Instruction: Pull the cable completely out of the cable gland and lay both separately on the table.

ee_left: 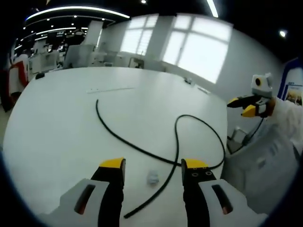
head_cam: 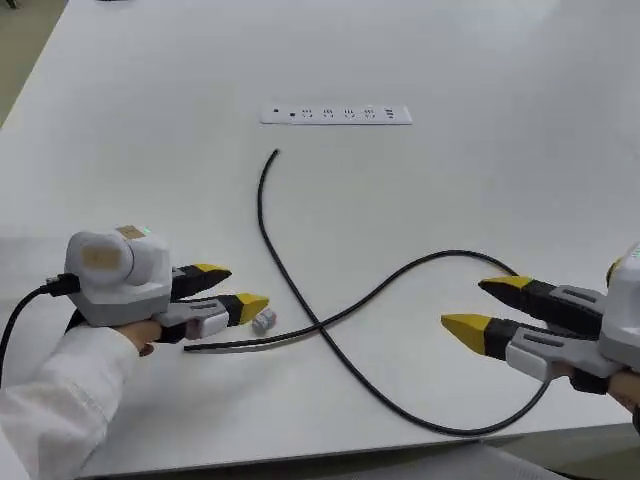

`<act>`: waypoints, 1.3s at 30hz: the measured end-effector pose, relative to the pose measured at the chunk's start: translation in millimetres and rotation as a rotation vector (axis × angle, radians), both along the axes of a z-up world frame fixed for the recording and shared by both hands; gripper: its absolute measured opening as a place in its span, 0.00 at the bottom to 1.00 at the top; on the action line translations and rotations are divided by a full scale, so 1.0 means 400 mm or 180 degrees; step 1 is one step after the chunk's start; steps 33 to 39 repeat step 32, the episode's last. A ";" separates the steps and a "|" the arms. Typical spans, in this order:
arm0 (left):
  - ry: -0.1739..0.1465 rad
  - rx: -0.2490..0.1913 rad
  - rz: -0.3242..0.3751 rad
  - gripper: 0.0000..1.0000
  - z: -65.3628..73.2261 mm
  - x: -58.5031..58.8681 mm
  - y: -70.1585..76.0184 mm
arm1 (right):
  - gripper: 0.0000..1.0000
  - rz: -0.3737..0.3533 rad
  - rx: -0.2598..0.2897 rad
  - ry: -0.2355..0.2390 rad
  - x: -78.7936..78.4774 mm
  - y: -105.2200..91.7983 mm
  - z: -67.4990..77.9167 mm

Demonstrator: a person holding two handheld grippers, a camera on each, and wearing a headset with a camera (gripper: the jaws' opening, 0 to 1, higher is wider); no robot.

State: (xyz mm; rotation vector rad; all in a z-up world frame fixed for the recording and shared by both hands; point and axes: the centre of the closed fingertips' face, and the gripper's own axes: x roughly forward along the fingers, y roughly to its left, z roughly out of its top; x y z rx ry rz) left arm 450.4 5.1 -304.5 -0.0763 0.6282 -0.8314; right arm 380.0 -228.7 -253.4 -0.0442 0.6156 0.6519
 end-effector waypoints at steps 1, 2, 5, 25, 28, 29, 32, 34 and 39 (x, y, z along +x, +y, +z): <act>-0.0020 0.0019 0.0018 0.55 0.022 -0.008 0.014 | 0.47 -0.0046 -0.0019 0.0028 -0.005 -0.018 -0.002; -0.0080 0.0054 0.0048 0.56 0.055 -0.021 0.037 | 0.49 -0.0059 -0.0025 0.0043 -0.007 -0.025 -0.003; -0.0138 0.0103 0.0218 0.63 0.130 -0.054 0.094 | 0.54 -0.0188 0.0072 0.0212 -0.032 -0.065 -0.001; -0.0219 -0.0128 0.0978 0.75 0.283 -0.194 0.210 | 0.55 -0.0460 0.0099 0.0368 -0.070 -0.135 0.000; -0.0205 -0.0115 0.0914 0.76 0.281 -0.194 0.195 | 0.56 -0.0411 0.0017 0.0401 -0.081 -0.133 -0.012; -0.0213 -0.0108 0.0895 0.76 0.282 -0.194 0.193 | 0.56 -0.0407 0.0003 0.0406 -0.085 -0.133 -0.016; -0.0209 -0.0114 0.0871 0.76 0.283 -0.191 0.190 | 0.55 -0.0453 0.0040 0.0417 -0.093 -0.139 -0.019; -0.0209 -0.0114 0.0871 0.76 0.283 -0.191 0.190 | 0.55 -0.0453 0.0040 0.0417 -0.093 -0.139 -0.019; -0.0209 -0.0114 0.0871 0.76 0.283 -0.191 0.190 | 0.55 -0.0453 0.0040 0.0417 -0.093 -0.139 -0.019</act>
